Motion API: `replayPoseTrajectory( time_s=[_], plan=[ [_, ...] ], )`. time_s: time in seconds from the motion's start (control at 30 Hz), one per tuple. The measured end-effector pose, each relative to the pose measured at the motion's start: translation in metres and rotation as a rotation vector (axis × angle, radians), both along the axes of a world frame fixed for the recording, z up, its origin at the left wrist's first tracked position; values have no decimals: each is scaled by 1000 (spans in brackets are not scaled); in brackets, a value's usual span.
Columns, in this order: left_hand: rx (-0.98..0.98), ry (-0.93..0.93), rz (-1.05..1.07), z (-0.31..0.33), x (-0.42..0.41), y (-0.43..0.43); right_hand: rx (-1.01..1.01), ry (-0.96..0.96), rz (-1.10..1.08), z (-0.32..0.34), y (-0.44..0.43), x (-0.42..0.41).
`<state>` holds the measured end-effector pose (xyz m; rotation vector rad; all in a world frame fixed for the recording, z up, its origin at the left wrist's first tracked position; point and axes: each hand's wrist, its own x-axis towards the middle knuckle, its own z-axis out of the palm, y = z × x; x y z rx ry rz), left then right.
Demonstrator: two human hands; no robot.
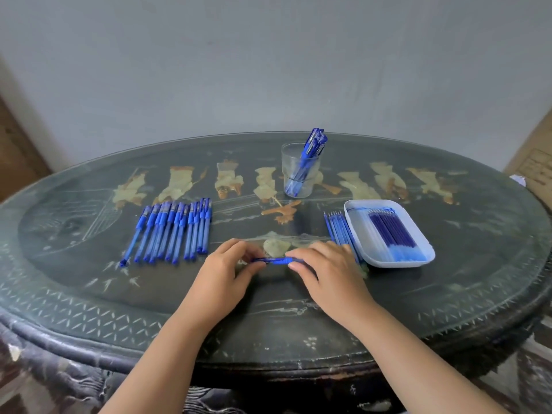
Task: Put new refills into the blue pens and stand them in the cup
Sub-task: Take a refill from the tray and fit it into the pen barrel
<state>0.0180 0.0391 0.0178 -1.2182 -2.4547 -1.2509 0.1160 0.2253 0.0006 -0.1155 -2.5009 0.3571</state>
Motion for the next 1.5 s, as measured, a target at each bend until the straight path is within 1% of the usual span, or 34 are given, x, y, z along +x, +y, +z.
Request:
replayPoseTrajectory(
  time_s=[0.07, 0.17, 0.27, 0.37, 0.63, 0.77, 0.83, 0.9, 0.93, 1.03, 1.13, 1.27, 1.37, 1.5],
  plan=[
    [37, -28, 16, 1, 0, -1, 22, 16, -11, 0, -2, -4],
    [58, -11, 0, 1, -1, -1, 38, 28, -28, 0, -5, -8],
    [48, -17, -25, 1, -2, -2, -4, 13, 20, -3, -10, -13],
    [31, -40, 3, 1, -1, -2, -2, -7, 59, -1, -12, -14],
    [4, -122, 57, 2, 1, 1, 58, 72, 48, 2, -15, -9],
    [-16, -151, 58, 5, 3, 0, 47, 65, 66, 2, -17, -10],
    [27, -207, 102, 7, 1, -5, 4, 96, 20, 1, -12, -9],
    [106, -285, 166, 8, -3, -10, -116, 164, -37, 2, -4, -10],
    [106, -273, 164, 9, -4, -11, -130, 177, -35, 2, -3, -10],
    [67, -164, 125, 6, -2, -9, -29, 130, -10, 1, -8, -12],
    [87, -72, 107, 0, -6, -7, -46, 123, -38, 2, -5, -11],
    [10, 52, 70, -10, -12, -6, -66, 119, -36, 0, -3, -11],
    [-46, 60, 113, -15, -14, -6, -47, 122, -27, -1, -3, -10],
    [-43, 52, 135, -17, -14, -3, -24, 137, -6, -2, -3, -11]
  ],
)
